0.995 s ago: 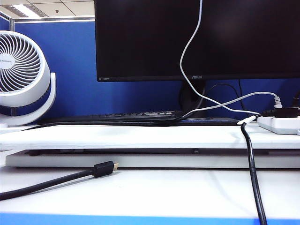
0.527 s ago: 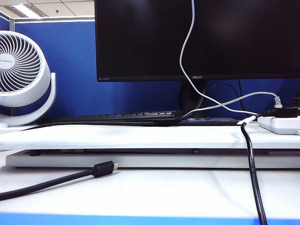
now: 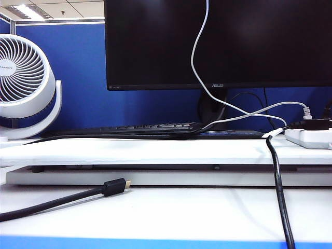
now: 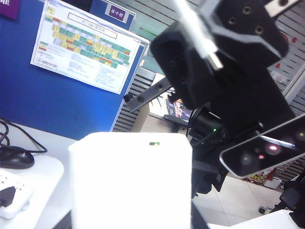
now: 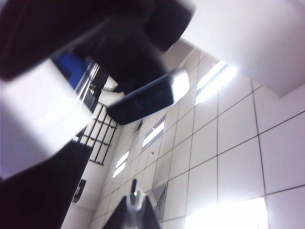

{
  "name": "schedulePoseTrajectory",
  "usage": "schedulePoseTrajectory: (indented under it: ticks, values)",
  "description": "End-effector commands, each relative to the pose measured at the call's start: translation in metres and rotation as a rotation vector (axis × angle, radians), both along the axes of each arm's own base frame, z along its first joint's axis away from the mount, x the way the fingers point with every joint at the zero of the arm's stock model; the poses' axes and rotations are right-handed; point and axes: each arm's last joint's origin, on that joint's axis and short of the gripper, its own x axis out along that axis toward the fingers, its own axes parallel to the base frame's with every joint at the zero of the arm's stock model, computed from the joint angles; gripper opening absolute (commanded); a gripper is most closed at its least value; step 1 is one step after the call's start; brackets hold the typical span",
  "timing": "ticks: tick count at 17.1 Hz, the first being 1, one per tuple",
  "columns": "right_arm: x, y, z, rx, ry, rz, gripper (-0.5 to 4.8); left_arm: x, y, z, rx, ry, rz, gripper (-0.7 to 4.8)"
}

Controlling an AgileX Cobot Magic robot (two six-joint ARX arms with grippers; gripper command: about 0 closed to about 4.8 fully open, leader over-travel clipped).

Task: Pick up the Type-C charging cable and the charging base, insert one end of the Type-C charger into the corresponding slot on the base, and finally place the plugged-in charger back on the table.

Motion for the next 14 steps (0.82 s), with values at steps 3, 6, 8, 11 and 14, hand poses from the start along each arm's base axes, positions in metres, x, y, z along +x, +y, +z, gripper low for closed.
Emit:
schedulePoseTrajectory:
  ticks: [3, 6, 8, 11, 14]
  values:
    - [0.005, -0.006, 0.005, 0.023, -0.054, 0.089, -0.05, -0.003, 0.001, 0.005, -0.009, -0.013, -0.017, 1.84]
    - [0.01, -0.002, 0.001, 0.005, -0.038, 0.093, -0.05, -0.003, 0.001, 0.01, -0.016, -0.013, -0.018, 1.83]
    - [0.013, 0.0, -0.001, -0.004, -0.028, 0.091, -0.05, -0.003, 0.001, 0.01, -0.015, -0.007, -0.019, 1.84]
    - [0.016, 0.002, -0.001, 0.004, -0.038, 0.094, -0.05, -0.004, 0.001, 0.01, -0.01, 0.011, -0.042, 1.83]
    - [0.016, 0.002, -0.001, 0.002, -0.036, 0.094, -0.05, -0.004, 0.001, 0.012, -0.005, 0.04, -0.04, 1.83]
